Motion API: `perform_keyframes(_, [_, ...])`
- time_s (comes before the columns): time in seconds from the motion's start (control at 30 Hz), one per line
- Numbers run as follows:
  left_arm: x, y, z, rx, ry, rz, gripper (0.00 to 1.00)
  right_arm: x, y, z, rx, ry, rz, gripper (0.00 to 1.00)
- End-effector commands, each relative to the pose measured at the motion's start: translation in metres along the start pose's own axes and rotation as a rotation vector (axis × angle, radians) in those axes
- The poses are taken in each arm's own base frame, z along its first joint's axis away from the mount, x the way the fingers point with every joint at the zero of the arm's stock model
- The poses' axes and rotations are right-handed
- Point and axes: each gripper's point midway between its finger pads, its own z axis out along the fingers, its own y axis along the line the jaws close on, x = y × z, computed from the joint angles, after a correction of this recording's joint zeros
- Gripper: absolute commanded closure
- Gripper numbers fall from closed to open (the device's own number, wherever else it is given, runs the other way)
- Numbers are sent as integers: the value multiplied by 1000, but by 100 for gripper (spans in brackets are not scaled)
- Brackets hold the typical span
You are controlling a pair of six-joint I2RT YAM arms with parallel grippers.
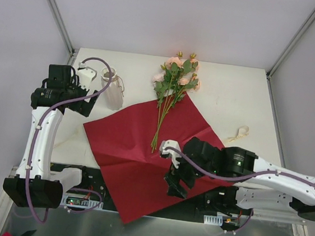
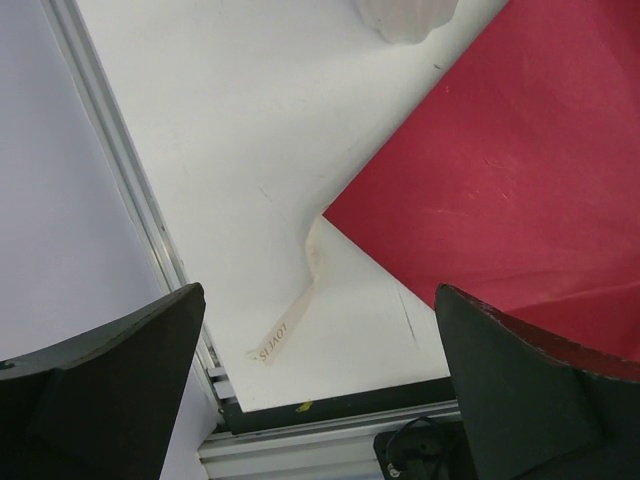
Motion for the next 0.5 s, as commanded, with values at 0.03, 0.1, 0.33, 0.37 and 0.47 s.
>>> perform_keyframes(0.03, [-2,12,-3,-67,-11,-9,1,-78,5,-73,119,-259,-74,13])
perform_keyframes(0.1, [-1,13,-2,-75,-13,-16,1,-105,-24,-90,304,-353,-65,7])
perform_keyframes(0.33, [5,12,10,-69,32,-83,1,-175,-163,-94,587,-408,286,26])
perform_keyframes(0.37, [7,10,13,-57,40,-89,1,-179,-186,-69,585,-354,305,29])
perform_keyframes(0.47, [11,8,21,-23,57,-115,2,-201,-252,-43,641,-312,372,32])
